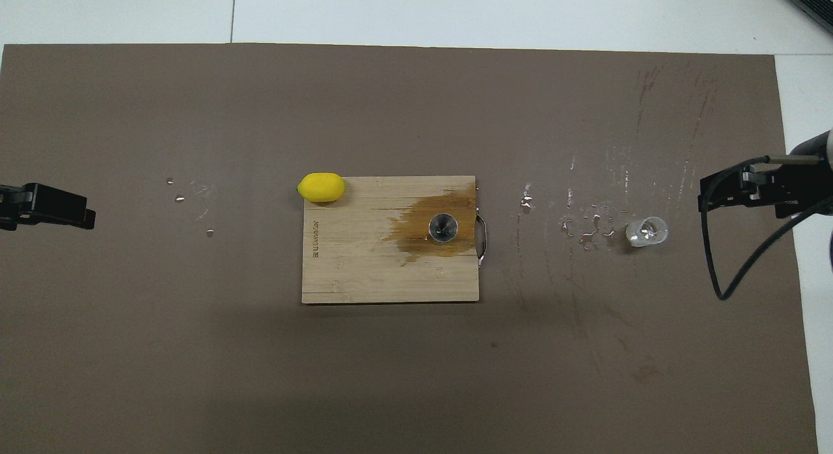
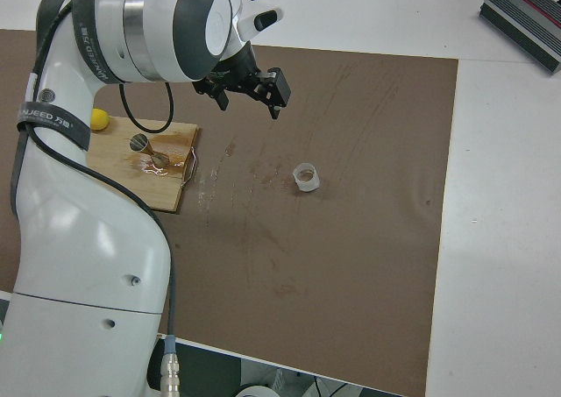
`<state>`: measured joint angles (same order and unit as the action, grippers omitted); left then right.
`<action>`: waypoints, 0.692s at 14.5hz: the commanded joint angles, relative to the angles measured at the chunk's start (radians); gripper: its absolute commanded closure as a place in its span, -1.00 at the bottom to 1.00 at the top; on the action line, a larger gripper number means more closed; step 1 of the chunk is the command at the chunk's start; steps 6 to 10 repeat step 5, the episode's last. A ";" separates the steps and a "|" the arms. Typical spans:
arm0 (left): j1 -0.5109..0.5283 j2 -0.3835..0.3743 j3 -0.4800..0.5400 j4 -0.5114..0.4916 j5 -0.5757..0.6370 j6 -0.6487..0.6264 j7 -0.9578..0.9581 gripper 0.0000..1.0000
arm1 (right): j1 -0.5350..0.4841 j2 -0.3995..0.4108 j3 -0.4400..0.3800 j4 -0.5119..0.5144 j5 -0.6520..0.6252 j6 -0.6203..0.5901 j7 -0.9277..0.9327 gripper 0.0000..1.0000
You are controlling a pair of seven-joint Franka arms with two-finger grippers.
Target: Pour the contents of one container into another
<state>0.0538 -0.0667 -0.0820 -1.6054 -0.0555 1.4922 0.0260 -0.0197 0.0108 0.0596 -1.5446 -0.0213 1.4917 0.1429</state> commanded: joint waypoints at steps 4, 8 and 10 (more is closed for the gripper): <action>0.004 -0.022 -0.001 -0.022 -0.011 -0.009 0.000 -1.00 | -0.009 -0.009 0.003 -0.011 0.018 -0.002 -0.023 -1.00; 0.004 -0.022 -0.001 -0.022 -0.011 -0.009 0.000 -1.00 | -0.008 -0.009 0.003 -0.012 0.018 -0.002 -0.022 -1.00; 0.004 -0.022 -0.001 -0.022 -0.011 -0.009 0.000 -1.00 | -0.008 -0.009 0.003 -0.012 0.018 -0.002 -0.022 -1.00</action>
